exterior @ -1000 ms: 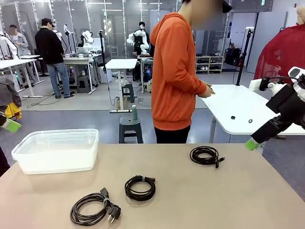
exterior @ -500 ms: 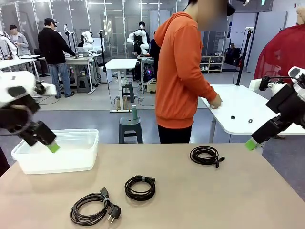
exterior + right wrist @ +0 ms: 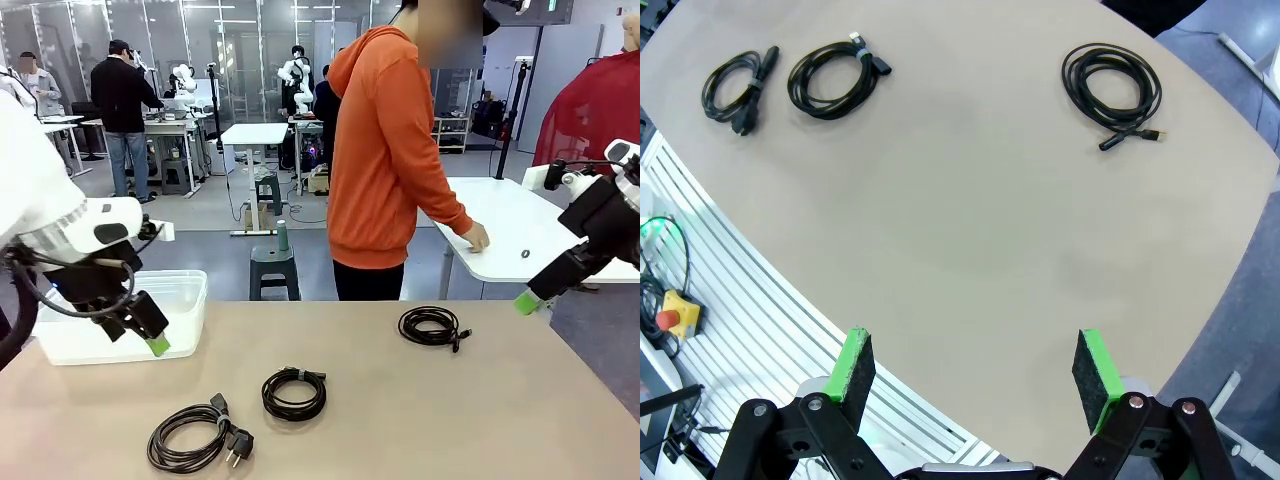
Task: Organize and store the cables.
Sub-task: Place the Power Cable into the Organizing box.
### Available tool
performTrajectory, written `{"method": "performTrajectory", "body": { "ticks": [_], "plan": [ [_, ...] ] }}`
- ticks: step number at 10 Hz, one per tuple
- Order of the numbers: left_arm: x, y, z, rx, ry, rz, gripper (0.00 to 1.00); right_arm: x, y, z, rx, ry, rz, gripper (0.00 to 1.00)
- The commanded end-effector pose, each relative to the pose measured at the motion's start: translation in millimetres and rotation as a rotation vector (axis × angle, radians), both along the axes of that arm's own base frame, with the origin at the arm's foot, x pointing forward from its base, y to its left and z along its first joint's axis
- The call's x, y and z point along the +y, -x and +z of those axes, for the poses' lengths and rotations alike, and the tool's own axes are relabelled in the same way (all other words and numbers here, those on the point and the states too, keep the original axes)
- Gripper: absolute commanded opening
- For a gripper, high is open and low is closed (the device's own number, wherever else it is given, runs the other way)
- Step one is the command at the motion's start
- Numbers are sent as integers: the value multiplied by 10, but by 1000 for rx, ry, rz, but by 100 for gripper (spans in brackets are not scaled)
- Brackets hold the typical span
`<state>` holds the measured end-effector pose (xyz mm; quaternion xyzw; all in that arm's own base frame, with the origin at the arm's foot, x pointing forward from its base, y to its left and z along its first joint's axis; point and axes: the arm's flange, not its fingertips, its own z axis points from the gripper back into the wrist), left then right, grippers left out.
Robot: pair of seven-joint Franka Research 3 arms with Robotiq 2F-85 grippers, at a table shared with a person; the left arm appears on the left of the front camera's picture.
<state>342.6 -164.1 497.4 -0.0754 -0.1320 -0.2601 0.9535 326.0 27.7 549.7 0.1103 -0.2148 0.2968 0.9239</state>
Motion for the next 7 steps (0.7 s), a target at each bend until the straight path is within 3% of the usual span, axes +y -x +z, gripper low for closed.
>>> {"method": "performTrajectory", "body": {
  "ticks": [1,7],
  "plan": [
    [-130,-126,-138,-25,-12,-35,100,15,-25,30,7,10,1,100],
    [-634,-452,-391,58,-116,-133,100,15,-25,30,7,10,1,100]
  ]
}}
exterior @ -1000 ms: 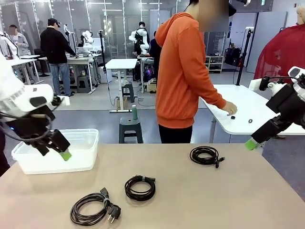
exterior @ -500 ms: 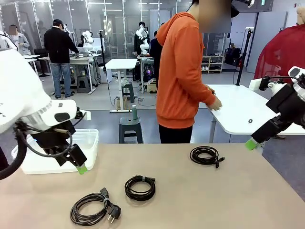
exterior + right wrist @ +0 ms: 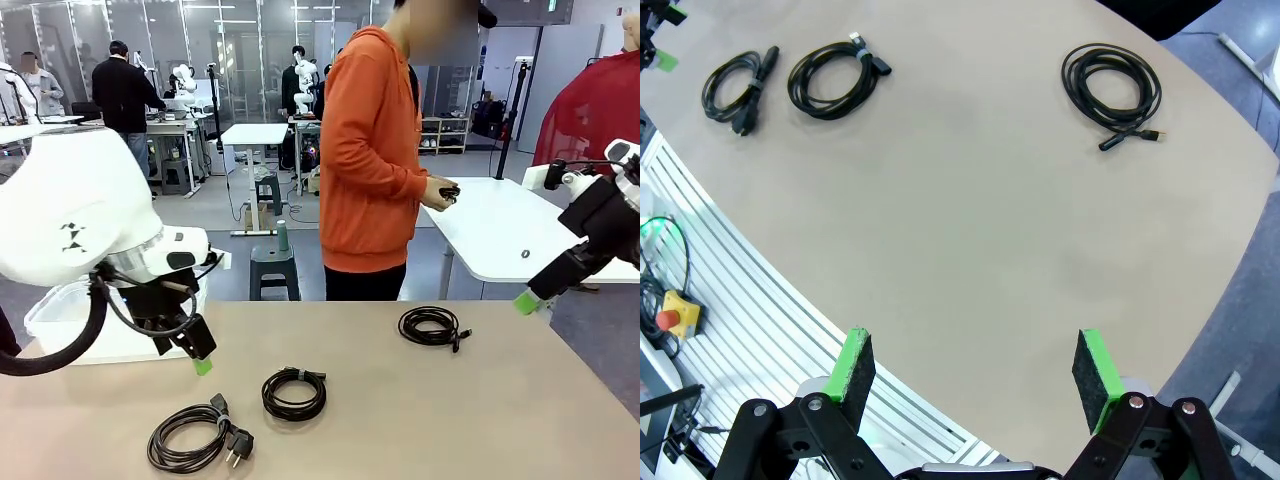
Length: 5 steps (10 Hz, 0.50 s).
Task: Organize and store the cables.
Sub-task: Place the Power Cable into the Organizing box.
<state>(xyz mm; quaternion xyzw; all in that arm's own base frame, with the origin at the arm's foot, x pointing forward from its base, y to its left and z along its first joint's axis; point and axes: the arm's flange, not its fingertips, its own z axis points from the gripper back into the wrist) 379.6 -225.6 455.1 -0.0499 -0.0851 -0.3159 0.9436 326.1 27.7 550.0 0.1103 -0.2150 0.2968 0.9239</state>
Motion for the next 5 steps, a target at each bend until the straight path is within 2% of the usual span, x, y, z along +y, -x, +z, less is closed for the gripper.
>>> {"method": "performTrajectory", "body": {
  "ticks": [1,3,5],
  "plan": [
    [-66,-112,22,2,-32,-17,100,15,-24,26,7,10,1,100],
    [-170,-208,-98,52,-36,-24,100,15,-24,26,7,10,1,100],
    [-209,-247,-157,67,-30,-21,100,15,-24,26,7,10,1,100]
  ]
}}
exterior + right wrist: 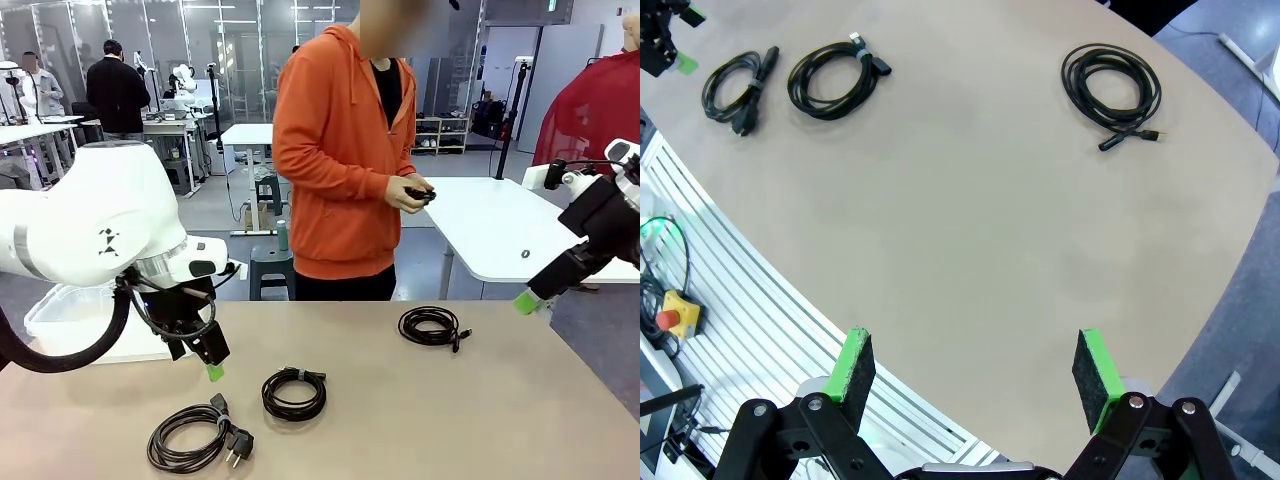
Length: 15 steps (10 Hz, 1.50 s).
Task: Organize and store the cables.
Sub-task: Place the Power Cable into the Organizing box.
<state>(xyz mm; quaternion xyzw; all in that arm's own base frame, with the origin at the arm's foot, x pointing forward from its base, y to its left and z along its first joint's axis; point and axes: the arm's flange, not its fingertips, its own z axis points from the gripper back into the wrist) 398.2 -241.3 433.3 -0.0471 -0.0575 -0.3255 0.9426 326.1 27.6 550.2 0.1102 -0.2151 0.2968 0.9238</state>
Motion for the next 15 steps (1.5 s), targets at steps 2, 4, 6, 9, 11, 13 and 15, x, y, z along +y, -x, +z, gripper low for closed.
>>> {"method": "performTrajectory", "body": {
  "ticks": [2,4,6,9,11,13,15],
  "plan": [
    [27,32,51,-11,3,2,100,15,-24,25,7,10,1,100],
    [27,32,51,-11,3,2,100,15,-24,25,7,10,1,100],
    [27,32,51,-11,3,2,100,15,-24,25,7,10,1,100],
    [5,4,37,-8,3,1,100,15,-24,25,7,10,1,100],
    [-10,118,-76,8,3,48,100,15,-24,25,7,10,1,100],
    [35,106,-140,11,-14,42,100,15,-24,25,7,10,1,100],
    [29,88,-240,42,-15,75,100,15,-24,25,7,10,1,100]
  ]
}}
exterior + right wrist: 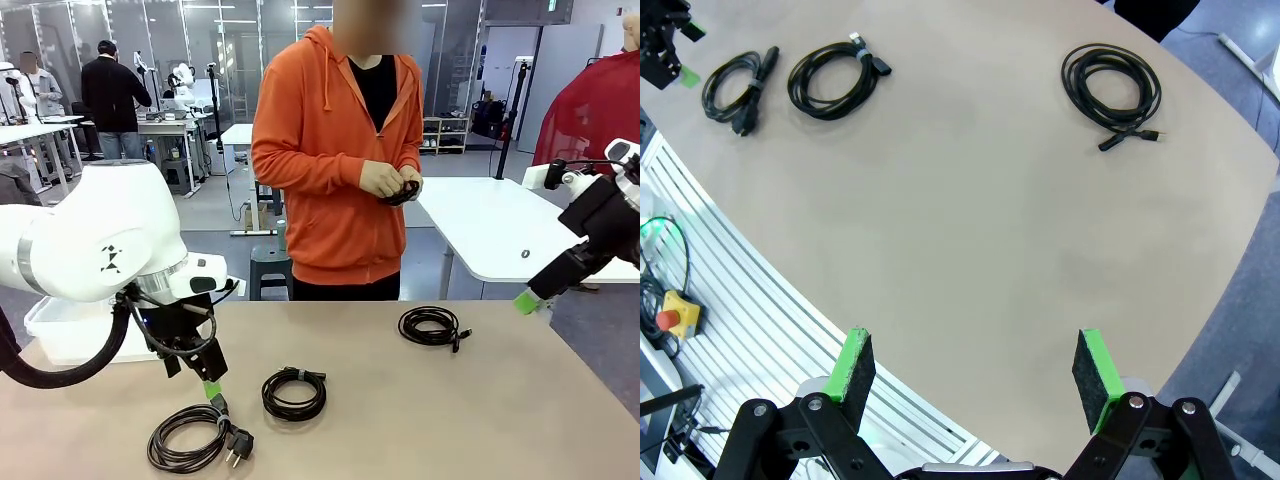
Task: Organize and store the cables.
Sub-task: Place the Power Cable into the Organizing box.
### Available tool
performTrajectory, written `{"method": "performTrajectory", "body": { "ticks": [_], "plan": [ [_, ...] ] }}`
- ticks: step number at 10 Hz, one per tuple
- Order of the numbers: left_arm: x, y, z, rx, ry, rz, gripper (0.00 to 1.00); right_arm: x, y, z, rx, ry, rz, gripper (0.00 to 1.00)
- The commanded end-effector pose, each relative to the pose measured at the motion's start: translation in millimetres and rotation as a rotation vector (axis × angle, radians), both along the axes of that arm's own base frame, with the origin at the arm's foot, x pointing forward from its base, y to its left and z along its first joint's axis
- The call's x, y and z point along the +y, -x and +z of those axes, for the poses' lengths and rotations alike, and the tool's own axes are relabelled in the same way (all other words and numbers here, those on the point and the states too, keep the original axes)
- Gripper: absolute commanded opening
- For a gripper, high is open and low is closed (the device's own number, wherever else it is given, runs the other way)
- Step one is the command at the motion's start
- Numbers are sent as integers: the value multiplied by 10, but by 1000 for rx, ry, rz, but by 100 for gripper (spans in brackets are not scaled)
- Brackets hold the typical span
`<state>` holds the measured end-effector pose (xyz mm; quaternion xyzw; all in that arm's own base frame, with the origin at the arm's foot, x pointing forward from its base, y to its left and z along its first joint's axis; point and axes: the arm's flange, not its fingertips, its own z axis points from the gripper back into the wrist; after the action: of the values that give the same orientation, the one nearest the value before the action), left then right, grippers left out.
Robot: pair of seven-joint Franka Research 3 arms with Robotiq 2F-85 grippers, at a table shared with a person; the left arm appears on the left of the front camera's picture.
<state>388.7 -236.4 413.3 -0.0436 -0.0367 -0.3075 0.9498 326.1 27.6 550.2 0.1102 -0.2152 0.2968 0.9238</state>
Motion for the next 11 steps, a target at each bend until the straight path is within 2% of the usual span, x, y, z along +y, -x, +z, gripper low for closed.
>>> {"method": "performTrajectory", "body": {
  "ticks": [1,4,7,8,9,11],
  "plan": [
    [-35,-6,-85,-8,-28,8,100,15,-24,24,7,10,1,100],
    [86,-6,-255,-33,-78,-66,100,15,-24,24,7,10,1,100],
    [201,41,-429,-69,-68,-316,100,15,-24,24,7,10,1,100],
    [214,71,-468,-77,-26,-328,100,15,-24,24,7,10,1,100],
    [117,45,-331,-37,-91,-226,100,15,-24,24,7,10,1,100],
    [117,45,-331,-37,-91,-226,100,15,-24,24,7,10,1,100]
  ]
}}
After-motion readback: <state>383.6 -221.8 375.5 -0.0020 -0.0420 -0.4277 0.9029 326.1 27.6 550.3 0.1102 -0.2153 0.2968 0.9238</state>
